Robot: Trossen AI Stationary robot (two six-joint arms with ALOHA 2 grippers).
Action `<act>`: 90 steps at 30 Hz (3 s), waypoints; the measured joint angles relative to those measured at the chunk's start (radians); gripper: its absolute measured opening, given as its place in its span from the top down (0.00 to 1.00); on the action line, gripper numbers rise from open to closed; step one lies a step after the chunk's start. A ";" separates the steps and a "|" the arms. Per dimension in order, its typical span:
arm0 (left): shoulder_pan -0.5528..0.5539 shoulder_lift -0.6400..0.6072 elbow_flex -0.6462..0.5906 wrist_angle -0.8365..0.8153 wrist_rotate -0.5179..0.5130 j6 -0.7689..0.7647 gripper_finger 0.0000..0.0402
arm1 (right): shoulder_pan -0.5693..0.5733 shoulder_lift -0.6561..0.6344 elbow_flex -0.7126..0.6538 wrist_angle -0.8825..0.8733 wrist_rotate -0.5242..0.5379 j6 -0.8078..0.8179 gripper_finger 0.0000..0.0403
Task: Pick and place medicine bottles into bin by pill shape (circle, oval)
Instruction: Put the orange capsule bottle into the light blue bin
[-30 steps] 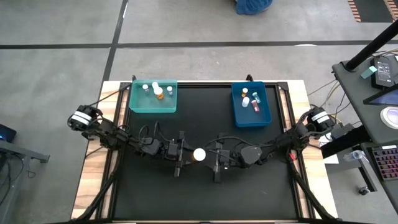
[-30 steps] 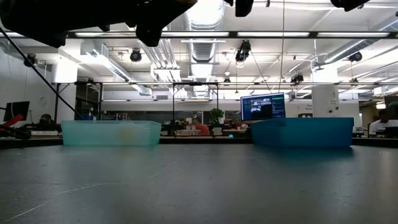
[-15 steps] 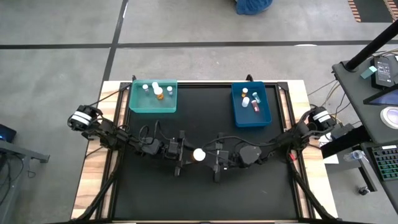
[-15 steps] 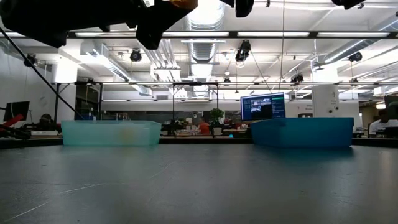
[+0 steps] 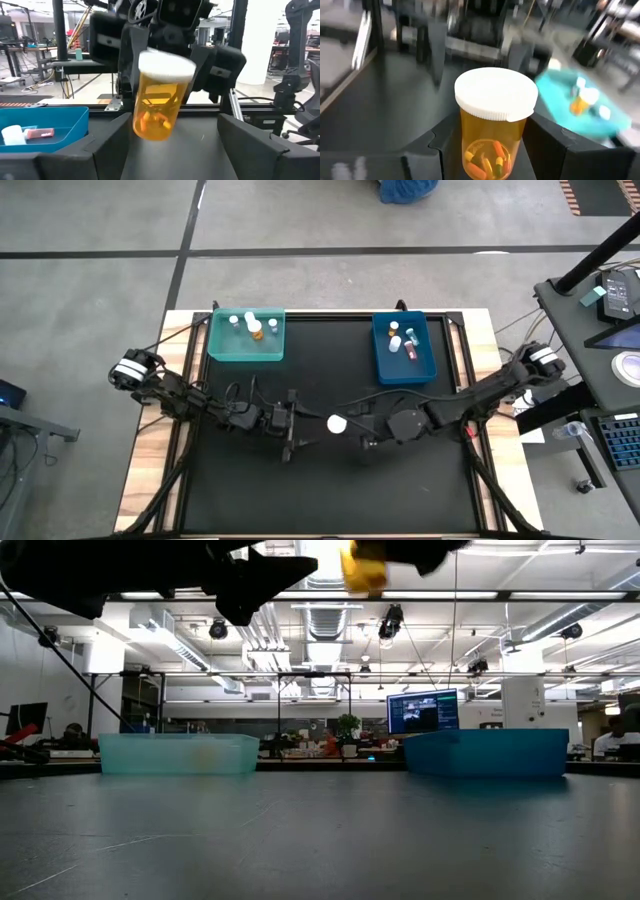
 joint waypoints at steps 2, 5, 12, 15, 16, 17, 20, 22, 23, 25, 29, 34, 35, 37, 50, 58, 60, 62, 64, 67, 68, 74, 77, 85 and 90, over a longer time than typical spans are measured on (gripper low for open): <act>0.000 0.000 0.000 -0.003 -0.016 0.002 0.31 | 0.000 -0.030 0.000 -0.128 -0.006 0.053 0.56; 0.000 0.000 0.000 -0.003 -0.020 0.002 0.31 | 0.000 -0.059 -0.001 -0.237 -0.006 0.120 0.56; 0.000 0.000 0.017 -0.003 -0.021 0.004 0.31 | 0.000 -0.054 -0.001 -0.264 -0.005 0.133 0.56; 0.000 0.013 0.039 -0.003 -0.021 0.006 0.31 | 0.000 -0.052 -0.001 -0.263 -0.005 0.128 0.56; 0.001 0.021 0.048 -0.004 -0.021 0.006 0.31 | 0.000 -0.051 -0.001 -0.260 -0.005 0.130 0.56; 0.002 0.034 0.063 -0.003 -0.021 0.010 0.31 | 0.000 -0.051 -0.001 -0.260 -0.005 0.131 0.56; 0.012 0.083 0.112 -0.003 -0.021 0.047 0.31 | 0.000 -0.051 -0.001 -0.245 -0.005 0.132 0.56; 0.022 0.119 0.151 -0.004 -0.028 0.062 0.31 | 0.000 -0.052 -0.001 -0.247 -0.005 0.134 0.56; 0.028 0.134 0.170 -0.005 -0.041 0.066 0.31 | 0.000 -0.052 -0.001 -0.248 -0.005 0.136 0.56; 0.037 0.157 0.201 -0.002 -0.072 0.080 0.31 | 0.000 -0.051 -0.001 -0.248 -0.005 0.137 0.56; 0.051 0.184 0.230 -0.003 -0.081 0.085 0.31 | 0.000 -0.051 -0.001 -0.250 -0.005 0.137 0.56; 0.061 0.212 0.240 -0.003 -0.081 0.079 0.31 | 0.000 -0.051 -0.001 -0.251 -0.003 0.137 0.56; 0.063 0.218 0.243 -0.003 -0.081 0.079 0.31 | 0.000 -0.051 -0.001 -0.249 -0.002 0.137 0.56; 0.064 0.230 0.250 -0.001 -0.080 0.078 0.31 | 0.000 -0.051 -0.001 -0.256 -0.003 0.136 0.56; 0.063 0.233 0.263 0.000 -0.071 0.081 0.45 | 0.000 -0.051 -0.001 -0.250 0.000 0.139 0.56; 0.062 0.233 0.263 0.000 -0.072 0.078 0.54 | -0.003 -0.051 -0.001 -0.249 0.004 0.146 0.54; 0.063 0.233 0.263 0.000 -0.073 0.077 0.54 | -0.006 -0.051 -0.001 -0.249 0.003 0.155 0.50; 0.063 0.232 0.263 0.000 -0.084 0.077 0.53 | -0.008 -0.052 -0.001 -0.249 0.002 0.157 0.45; 0.063 0.230 0.260 -0.001 -0.113 0.078 0.52 | -0.009 -0.061 -0.001 -0.261 0.001 0.153 0.41; 0.066 0.203 0.234 -0.045 -0.181 0.068 0.52 | -0.008 -0.099 0.000 -0.357 0.006 0.197 0.35; 0.071 0.189 0.223 -0.073 -0.202 0.052 0.52 | -0.008 -0.116 0.000 -0.394 0.018 0.232 0.33; 0.096 0.046 0.178 -0.338 -0.421 -0.003 0.51 | -0.009 -0.195 -0.017 -0.557 0.155 0.419 0.33; 0.125 -0.064 0.160 -0.502 -0.562 -0.004 0.51 | -0.008 -0.215 -0.041 -0.561 0.179 0.434 0.34; 0.310 -0.358 0.052 -0.909 -0.670 -0.194 0.51 | -0.009 -0.216 -0.050 -0.562 0.187 0.424 0.35; 0.492 -0.460 -0.089 -0.942 -0.705 -0.313 0.51 | -0.010 -0.216 -0.050 -0.553 0.188 0.415 0.36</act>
